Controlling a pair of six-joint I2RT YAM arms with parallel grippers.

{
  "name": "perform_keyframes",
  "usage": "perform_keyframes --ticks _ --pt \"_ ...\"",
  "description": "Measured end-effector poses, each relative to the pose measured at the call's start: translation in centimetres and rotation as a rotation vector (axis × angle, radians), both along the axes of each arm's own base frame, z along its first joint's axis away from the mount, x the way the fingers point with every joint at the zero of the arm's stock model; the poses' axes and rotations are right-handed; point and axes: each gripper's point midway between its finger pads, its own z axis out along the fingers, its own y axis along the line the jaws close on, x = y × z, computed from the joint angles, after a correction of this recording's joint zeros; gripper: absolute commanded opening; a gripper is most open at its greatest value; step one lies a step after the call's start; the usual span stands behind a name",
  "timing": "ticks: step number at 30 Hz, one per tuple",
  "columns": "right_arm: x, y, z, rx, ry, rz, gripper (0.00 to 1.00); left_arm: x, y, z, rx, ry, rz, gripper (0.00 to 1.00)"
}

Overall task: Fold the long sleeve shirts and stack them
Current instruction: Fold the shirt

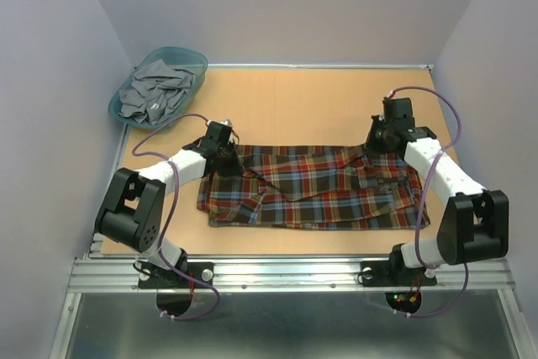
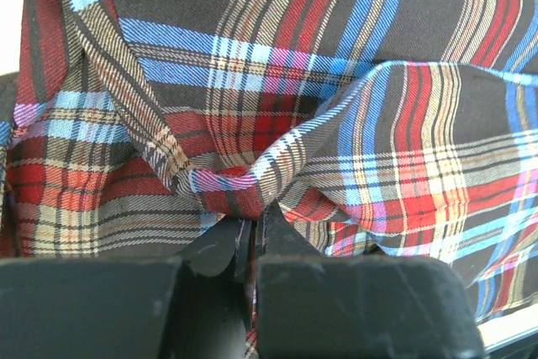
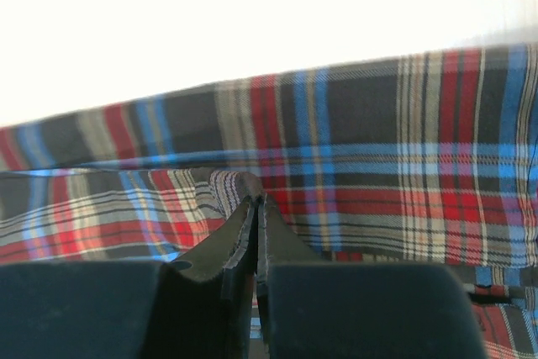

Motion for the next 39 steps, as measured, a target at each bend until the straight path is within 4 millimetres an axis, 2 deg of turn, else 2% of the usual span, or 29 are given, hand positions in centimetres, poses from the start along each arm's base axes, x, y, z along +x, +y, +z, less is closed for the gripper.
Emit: perform_keyframes --ticks 3,5,7,10,12,13,15,18,23,26,29,32,34,39 --pt "0.5 0.7 2.0 0.031 -0.046 0.022 0.06 0.0 0.2 -0.1 0.007 -0.005 -0.021 0.08" --pt "0.8 1.5 4.1 0.070 -0.095 0.054 0.06 -0.1 0.3 -0.2 0.012 -0.003 -0.031 0.08" --pt "0.9 2.5 6.5 0.115 -0.151 0.099 0.06 -0.2 0.4 -0.2 0.014 -0.001 -0.038 0.13" --pt "0.5 4.4 10.4 0.193 -0.237 0.194 0.06 -0.2 0.5 -0.2 0.017 -0.001 -0.044 0.32" --pt "0.1 5.5 12.3 0.238 -0.275 0.250 0.06 -0.2 0.6 -0.1 0.017 -0.003 -0.048 0.46" --pt "-0.5 6.4 13.8 0.274 -0.306 0.297 0.06 -0.3 0.7 0.1 0.017 -0.009 -0.049 0.60" --pt "-1.6 7.8 15.9 0.332 -0.341 0.378 0.05 -0.2 0.8 0.9 0.014 -0.028 -0.046 0.71" --pt "-3.3 9.4 17.5 0.394 -0.365 0.470 0.05 0.1 1.3 3.2 0.002 -0.092 -0.030 0.75" --pt "-6.7 12.3 19.2 0.523 -0.346 0.635 0.05 1.5 2.6 8.2 -0.016 -0.245 0.031 0.73" --pt "-8.5 13.6 19.8 0.563 -0.335 0.704 0.05 3.3 3.2 10.0 -0.013 -0.302 0.069 0.68" --pt "-10.1 14.2 20.1 0.586 -0.331 0.750 0.05 5.1 2.6 10.5 -0.024 -0.315 0.067 0.63" --pt "-11.2 14.3 19.2 0.599 -0.304 0.760 0.05 7.4 1.0 9.7 -0.041 -0.286 0.036 0.57" --pt "-11.5 14.4 18.3 0.602 -0.278 0.755 0.05 8.5 0.0 8.2 -0.043 -0.252 0.012 0.52" --pt "-12.1 14.7 16.3 0.604 -0.212 0.751 0.05 9.0 -1.3 3.8 -0.017 -0.138 -0.027 0.46"
